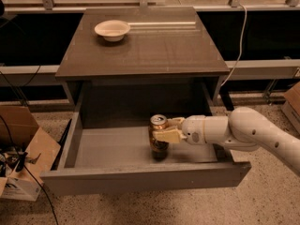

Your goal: Place orange can into top drawer

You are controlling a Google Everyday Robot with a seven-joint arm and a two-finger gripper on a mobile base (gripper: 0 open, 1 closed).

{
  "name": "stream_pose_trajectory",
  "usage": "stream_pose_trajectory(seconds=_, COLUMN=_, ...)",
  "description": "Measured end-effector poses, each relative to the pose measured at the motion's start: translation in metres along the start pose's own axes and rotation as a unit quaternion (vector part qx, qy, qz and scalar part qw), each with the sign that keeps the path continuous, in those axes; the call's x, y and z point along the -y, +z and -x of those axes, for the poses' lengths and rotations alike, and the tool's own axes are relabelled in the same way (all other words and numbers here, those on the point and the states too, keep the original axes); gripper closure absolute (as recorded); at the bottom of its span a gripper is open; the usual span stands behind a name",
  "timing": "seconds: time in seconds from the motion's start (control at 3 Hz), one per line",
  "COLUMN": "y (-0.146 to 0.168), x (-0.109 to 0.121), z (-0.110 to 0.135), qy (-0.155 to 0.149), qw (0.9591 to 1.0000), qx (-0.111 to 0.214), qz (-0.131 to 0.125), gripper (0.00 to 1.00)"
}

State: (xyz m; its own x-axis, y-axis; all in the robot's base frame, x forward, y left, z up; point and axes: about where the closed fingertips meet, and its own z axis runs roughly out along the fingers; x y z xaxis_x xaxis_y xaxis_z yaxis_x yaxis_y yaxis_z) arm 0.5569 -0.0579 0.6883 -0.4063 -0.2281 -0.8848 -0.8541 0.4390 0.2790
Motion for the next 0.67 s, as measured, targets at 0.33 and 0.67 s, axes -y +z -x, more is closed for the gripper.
stream_pose_trajectory(seconds=0.33, y=0.0019, x=-0.0012, z=0.0002, qy=0.000, qw=1.0000, qx=0.000, qz=0.002, gripper=0.11)
stream_pose_trajectory(seconds=0.67, y=0.0034, x=-0.0022, z=0.0004, qy=-0.001, qw=1.0000, qx=-0.001, qz=0.004, gripper=0.00)
